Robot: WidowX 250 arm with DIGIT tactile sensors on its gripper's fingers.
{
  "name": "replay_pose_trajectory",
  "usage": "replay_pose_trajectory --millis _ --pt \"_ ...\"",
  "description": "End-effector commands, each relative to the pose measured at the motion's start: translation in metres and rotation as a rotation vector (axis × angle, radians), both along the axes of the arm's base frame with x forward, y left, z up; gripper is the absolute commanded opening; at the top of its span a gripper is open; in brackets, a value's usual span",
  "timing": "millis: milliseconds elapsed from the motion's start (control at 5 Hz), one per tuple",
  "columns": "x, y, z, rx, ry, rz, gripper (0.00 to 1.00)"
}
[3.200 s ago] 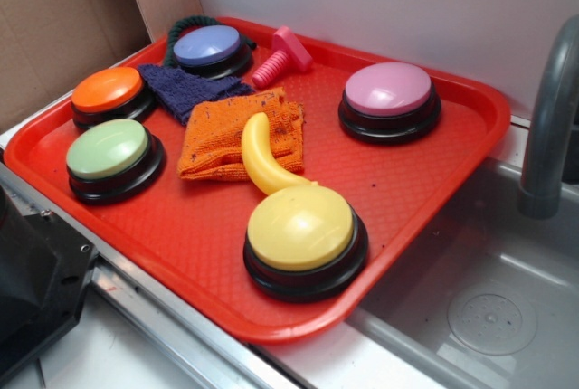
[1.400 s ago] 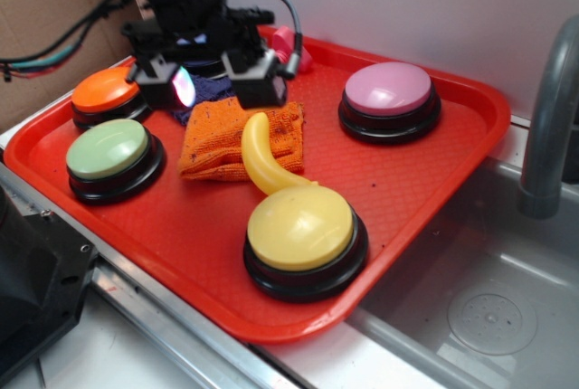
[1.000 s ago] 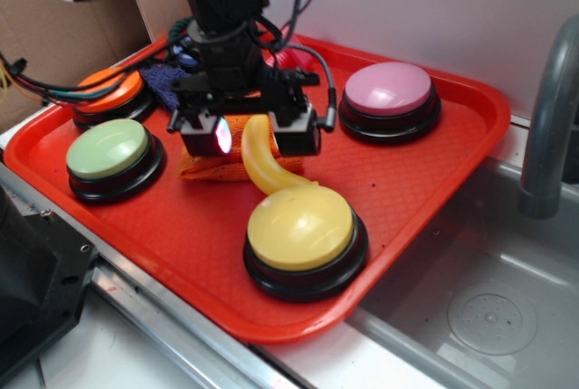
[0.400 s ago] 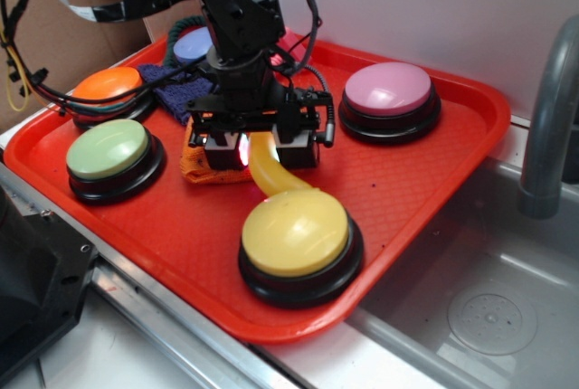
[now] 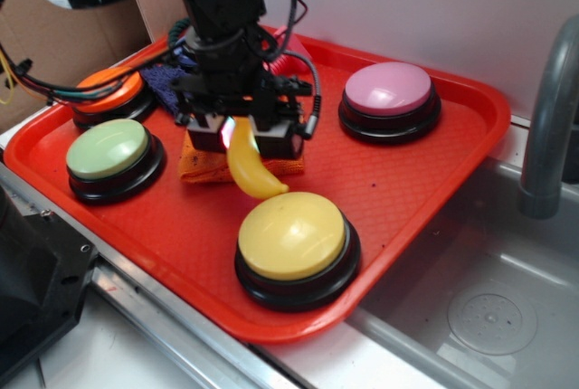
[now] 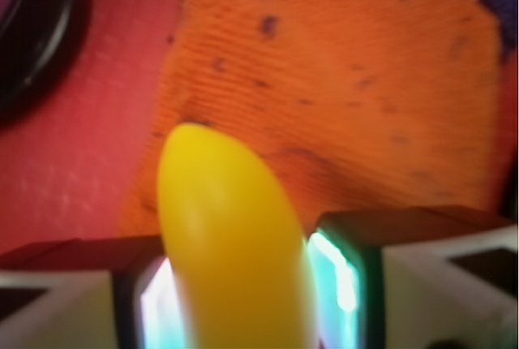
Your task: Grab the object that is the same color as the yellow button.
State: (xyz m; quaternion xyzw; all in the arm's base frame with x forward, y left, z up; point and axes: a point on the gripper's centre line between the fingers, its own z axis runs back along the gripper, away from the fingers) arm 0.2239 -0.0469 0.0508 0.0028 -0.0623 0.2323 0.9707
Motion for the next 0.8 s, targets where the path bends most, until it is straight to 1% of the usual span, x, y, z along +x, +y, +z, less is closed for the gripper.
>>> replay_pose_trajectory --millis 0,200,400,600 --pt "0.012 0.045 0.079 0.075 -0.077 -0.152 0.00" --pt "0.004 0.064 0.099 0.064 -0.101 -0.171 0.00" --pt "-0.004 0.085 0.116 0.037 -0.127 -0.167 0.00" --pt "-0.011 0.092 0.120 0.022 -0.126 -0.118 0.00"
